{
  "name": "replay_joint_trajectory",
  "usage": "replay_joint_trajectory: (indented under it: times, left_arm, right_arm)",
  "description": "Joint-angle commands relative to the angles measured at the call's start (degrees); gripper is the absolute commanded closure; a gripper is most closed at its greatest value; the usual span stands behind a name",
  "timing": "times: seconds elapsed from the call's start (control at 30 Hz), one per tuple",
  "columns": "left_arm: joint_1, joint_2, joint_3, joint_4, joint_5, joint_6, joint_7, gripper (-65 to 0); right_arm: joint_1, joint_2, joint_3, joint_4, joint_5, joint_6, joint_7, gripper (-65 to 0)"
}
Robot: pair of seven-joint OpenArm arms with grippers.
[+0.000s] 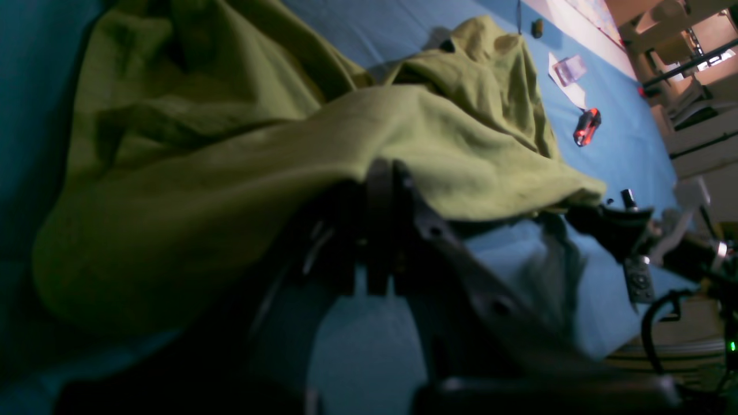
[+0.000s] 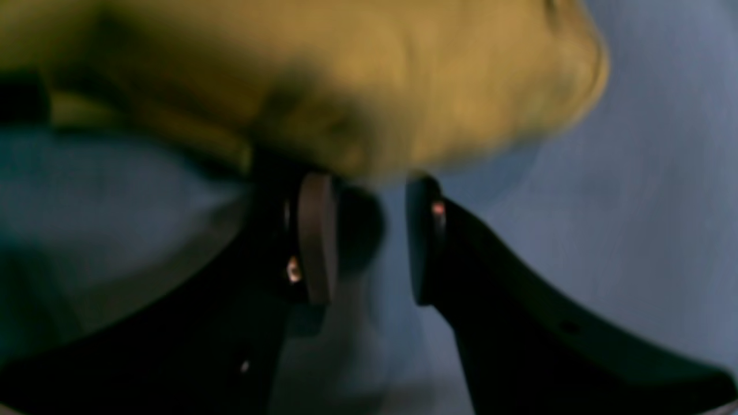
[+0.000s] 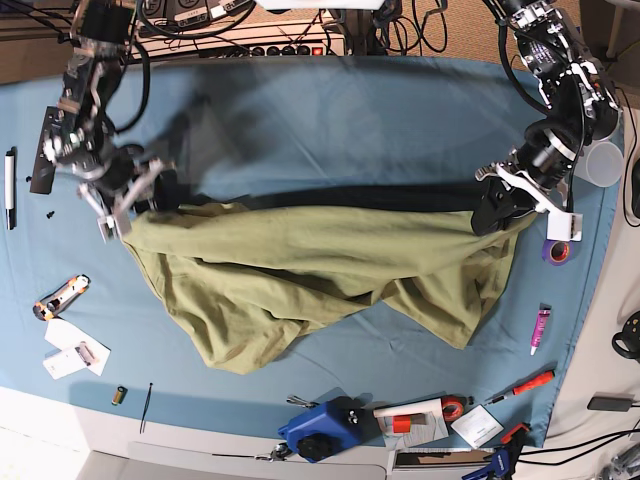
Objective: Layout the t-shirt on the table in an organized manner, then fold the t-shirt properly
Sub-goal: 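Lower the right gripper and grasp the shirt end opposite the left gripper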
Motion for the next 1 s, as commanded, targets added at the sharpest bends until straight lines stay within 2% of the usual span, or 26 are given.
replay_joint_trajectory:
  times: [0.0,0.27,0.43,0.6,0.8,0.87,0.97]
  left_arm:
    - [-0.6,-0.5,-0.1,1.1,-1.5,-0.4,-1.3,0.0]
    - [-0.6,-0.5,-0.1,1.1,-1.5,-0.4,-1.3,0.0]
    - [-0.6,-0.5,-0.1,1.1,-1.5,-0.4,-1.3,0.0]
    - [-0.8,-0.5,-0.1,1.1,-1.5,-0.4,-1.4,0.0]
    - [-0.8,-0.5,-0.1,1.1,-1.5,-0.4,-1.3,0.0]
    - [-0.8,-0.5,-0.1,1.1,-1.5,-0.4,-1.3,0.0]
    - [-0.8,-0.5,-0.1,1.1,-1.5,-0.4,-1.3,0.0]
  right_arm:
    - [2.5,0.9,-0.4,-0.5,0.5,-0.4,1.8,-19.8]
    - [17.6,0.9,-1.7,-19.3,0.9,-0.2,2.1,-19.8]
    - [22.6,0.8,-1.7,-20.3,4.1,2.5,2.2,-19.8]
    - [27.4,0.8,-1.7,-23.8,1.2,1.9,4.0,-19.8]
    - [29.6,0.8,-1.6,-30.7,1.3,1.9,3.6,-19.8]
    - [29.7,1.0,-0.7,-29.9,4.8,2.1,0.5,-19.8]
    - [29.6,0.9,3.5,-25.7,15.1,4.3,-7.1,-19.8]
